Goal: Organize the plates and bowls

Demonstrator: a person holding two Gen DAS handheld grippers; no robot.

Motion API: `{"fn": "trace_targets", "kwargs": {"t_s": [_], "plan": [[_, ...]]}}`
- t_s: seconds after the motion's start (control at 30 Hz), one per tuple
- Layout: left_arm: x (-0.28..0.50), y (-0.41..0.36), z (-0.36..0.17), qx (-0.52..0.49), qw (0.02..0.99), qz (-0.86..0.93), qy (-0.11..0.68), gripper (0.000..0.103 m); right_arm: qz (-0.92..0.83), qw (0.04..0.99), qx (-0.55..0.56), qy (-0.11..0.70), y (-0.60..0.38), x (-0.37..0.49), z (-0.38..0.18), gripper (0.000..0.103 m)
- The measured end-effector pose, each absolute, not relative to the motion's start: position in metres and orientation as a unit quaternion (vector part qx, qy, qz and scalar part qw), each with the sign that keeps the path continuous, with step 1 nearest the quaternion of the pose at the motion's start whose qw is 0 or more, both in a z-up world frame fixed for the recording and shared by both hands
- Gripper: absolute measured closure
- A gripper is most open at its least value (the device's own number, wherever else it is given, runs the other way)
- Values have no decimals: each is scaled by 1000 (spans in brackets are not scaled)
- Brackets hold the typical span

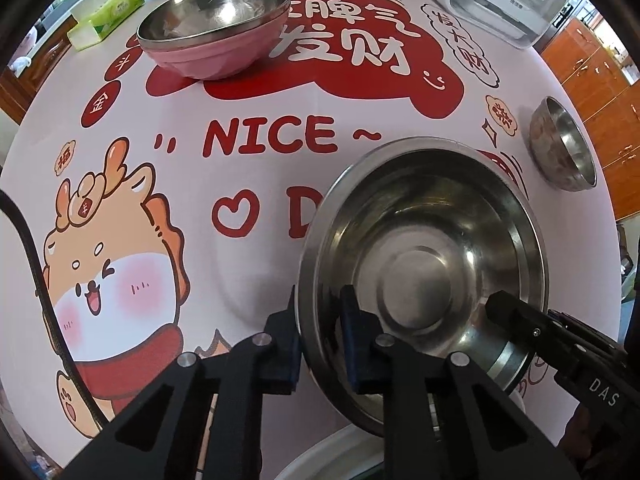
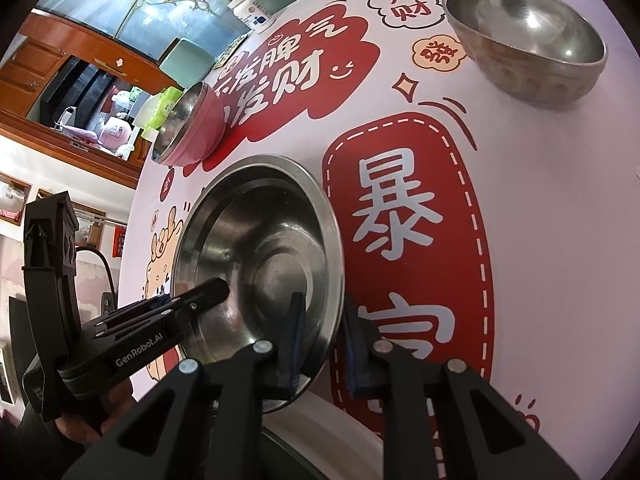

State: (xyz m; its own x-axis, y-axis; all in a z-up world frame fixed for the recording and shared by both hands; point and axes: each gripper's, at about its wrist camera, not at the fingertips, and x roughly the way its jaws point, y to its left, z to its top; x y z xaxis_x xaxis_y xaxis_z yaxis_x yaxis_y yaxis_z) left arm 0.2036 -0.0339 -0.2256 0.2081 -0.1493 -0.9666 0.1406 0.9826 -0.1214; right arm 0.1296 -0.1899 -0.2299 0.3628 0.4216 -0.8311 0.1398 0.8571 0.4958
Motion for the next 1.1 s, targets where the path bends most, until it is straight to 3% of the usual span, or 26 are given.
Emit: {"fn": "trace_targets", "kwargs": {"t_s": [1.1], "plan": [[163, 15, -184, -32, 811, -43, 582, 88, 164, 808, 188, 534, -148, 123, -197, 87]]}}
